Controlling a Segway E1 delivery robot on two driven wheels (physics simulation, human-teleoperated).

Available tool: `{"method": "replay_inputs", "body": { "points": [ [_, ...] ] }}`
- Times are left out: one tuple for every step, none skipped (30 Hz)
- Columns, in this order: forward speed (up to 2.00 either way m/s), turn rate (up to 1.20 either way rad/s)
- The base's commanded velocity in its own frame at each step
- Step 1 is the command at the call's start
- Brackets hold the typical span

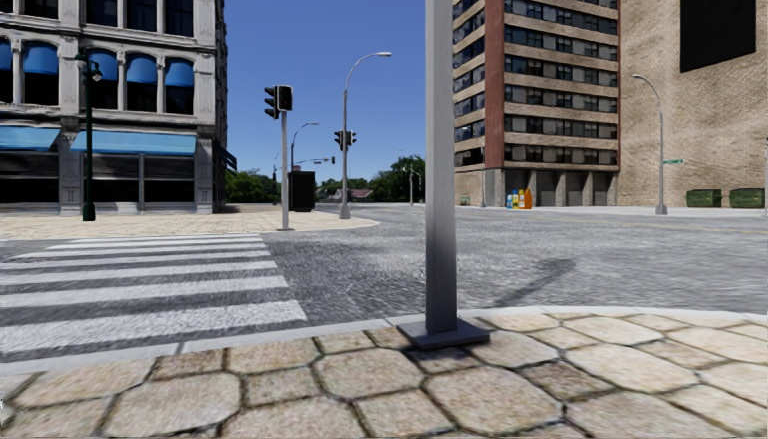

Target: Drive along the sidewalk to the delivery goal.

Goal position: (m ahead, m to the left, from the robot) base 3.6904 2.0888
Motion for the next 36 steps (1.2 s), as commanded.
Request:
{"method": "replay_inputs", "body": {
  "points": [
    [1.1, 0.59],
    [1.1, 0.59],
    [1.11, 0.61],
    [1.11, 0.64],
    [1.13, 0.65],
    [1.16, 0.66],
    [1.16, 0.66],
    [1.19, 0.66],
    [1.23, 0.66],
    [1.25, 0.66],
    [1.25, 0.66],
    [1.26, 0.66],
    [1.26, 0.66],
    [1.26, 0.66],
    [1.26, 0.66],
    [1.26, 0.66],
    [1.26, 0.66],
    [1.26, 0.66],
    [1.26, 0.66],
    [1.26, 0.66],
    [1.26, 0.66],
    [1.26, 0.66],
    [1.26, 0.66],
    [1.26, 0.66],
    [1.26, 0.66],
    [1.26, 0.66],
    [1.26, 0.66],
    [1.26, 0.66],
    [1.26, 0.66],
    [1.26, 0.66],
    [1.26, 0.66],
    [1.26, 0.67],
    [1.26, 0.69],
    [1.26, 0.69],
    [1.26, 0.7],
    [1.26, 0.7]
  ]
}}
